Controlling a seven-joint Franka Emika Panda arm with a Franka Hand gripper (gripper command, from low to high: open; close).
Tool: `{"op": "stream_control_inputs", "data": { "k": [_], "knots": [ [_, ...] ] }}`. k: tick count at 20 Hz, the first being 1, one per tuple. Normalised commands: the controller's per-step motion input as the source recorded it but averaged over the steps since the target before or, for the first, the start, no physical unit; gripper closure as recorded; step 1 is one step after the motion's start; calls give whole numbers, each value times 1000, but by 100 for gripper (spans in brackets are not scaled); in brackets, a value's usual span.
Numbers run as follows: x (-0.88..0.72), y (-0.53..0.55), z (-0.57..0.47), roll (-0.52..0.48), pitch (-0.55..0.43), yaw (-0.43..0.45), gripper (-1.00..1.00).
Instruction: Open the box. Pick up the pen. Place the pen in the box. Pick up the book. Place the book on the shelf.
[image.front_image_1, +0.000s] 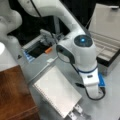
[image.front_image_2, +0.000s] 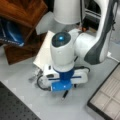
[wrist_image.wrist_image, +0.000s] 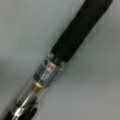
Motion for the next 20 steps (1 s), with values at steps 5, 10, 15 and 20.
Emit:
{"op": "stream_control_inputs", "data": {
  "k": [5, 10, 15, 20],
  "knots": [
    [92, 84, -79, 67, 5, -148, -100],
    [128, 89, -66, 70, 38, -197, -100],
    [159, 93, -68, 24, -16, -137, -100],
    [105, 105, -55, -45, -4, -108, -100]
  ]
}}
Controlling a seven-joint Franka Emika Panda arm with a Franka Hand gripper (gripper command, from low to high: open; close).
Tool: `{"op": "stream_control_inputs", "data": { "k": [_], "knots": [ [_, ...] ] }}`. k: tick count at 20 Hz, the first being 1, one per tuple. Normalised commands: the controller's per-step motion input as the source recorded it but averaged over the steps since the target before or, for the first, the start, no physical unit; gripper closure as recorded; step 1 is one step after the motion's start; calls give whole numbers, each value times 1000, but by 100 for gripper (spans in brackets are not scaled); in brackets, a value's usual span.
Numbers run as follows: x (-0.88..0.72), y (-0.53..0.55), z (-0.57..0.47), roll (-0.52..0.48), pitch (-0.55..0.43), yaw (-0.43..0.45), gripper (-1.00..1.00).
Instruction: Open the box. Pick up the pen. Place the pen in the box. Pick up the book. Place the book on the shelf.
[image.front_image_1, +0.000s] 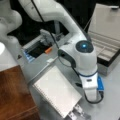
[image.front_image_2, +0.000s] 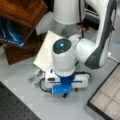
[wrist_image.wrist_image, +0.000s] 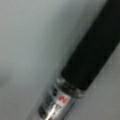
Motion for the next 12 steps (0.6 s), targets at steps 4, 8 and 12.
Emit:
{"op": "stream_control_inputs", "data": {
  "k": [4, 8, 12],
  "knots": [
    [38, 106, -50, -86, 32, -84, 100],
    [-46, 94, -50, -119, 72, -52, 100],
    [-127, 81, -55, -182, 67, -2, 100]
  ]
}}
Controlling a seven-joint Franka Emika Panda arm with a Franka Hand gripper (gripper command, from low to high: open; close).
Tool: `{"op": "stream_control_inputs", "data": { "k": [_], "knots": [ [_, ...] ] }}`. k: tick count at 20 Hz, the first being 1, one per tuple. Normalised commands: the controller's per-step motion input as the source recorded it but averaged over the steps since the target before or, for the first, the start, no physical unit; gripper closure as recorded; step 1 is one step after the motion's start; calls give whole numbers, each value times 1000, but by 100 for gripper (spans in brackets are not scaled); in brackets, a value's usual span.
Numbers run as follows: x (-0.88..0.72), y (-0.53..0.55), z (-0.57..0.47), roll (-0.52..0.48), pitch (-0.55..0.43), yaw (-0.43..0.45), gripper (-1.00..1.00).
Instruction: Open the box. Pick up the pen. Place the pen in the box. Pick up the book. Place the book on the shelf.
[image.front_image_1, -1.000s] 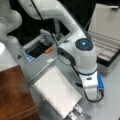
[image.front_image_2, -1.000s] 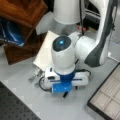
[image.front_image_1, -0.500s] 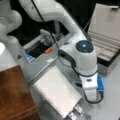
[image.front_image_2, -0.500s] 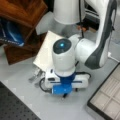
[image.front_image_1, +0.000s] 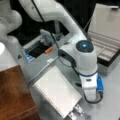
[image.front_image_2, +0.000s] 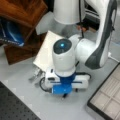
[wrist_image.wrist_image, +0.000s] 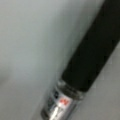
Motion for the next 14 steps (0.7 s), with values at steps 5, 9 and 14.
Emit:
{"op": "stream_control_inputs", "data": {
  "k": [5, 9, 14],
  "knots": [
    [-190, 45, -69, -226, 111, 76, 100],
    [-232, 57, -72, -215, 111, 79, 100],
    [-214, 114, -104, -187, 60, 29, 100]
  ]
}}
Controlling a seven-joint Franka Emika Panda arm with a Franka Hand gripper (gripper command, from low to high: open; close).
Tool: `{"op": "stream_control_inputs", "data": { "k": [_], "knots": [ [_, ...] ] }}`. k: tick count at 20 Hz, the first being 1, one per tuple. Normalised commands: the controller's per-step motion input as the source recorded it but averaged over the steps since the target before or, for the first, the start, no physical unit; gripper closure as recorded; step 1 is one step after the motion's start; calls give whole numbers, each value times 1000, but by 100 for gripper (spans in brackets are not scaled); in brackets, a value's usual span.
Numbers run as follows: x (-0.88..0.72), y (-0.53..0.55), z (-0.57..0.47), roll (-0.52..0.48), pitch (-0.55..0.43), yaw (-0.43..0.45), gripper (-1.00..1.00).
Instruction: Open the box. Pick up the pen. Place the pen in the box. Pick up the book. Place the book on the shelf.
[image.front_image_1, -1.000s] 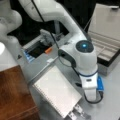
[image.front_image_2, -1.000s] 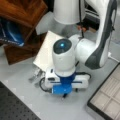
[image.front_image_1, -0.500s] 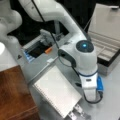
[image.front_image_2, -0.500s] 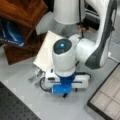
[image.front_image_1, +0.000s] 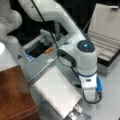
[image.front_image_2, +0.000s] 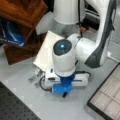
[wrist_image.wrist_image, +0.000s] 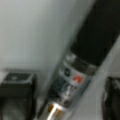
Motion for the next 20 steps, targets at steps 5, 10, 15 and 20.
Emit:
{"op": "stream_control_inputs", "data": {
  "k": [5, 10, 15, 20],
  "knots": [
    [-262, 158, -83, -154, 86, 11, 100],
    [-279, 192, -41, -136, 77, -9, 100],
    [-304, 221, 136, -138, 83, -67, 100],
    [-184, 109, 380, -118, 81, -190, 100]
  ]
}}
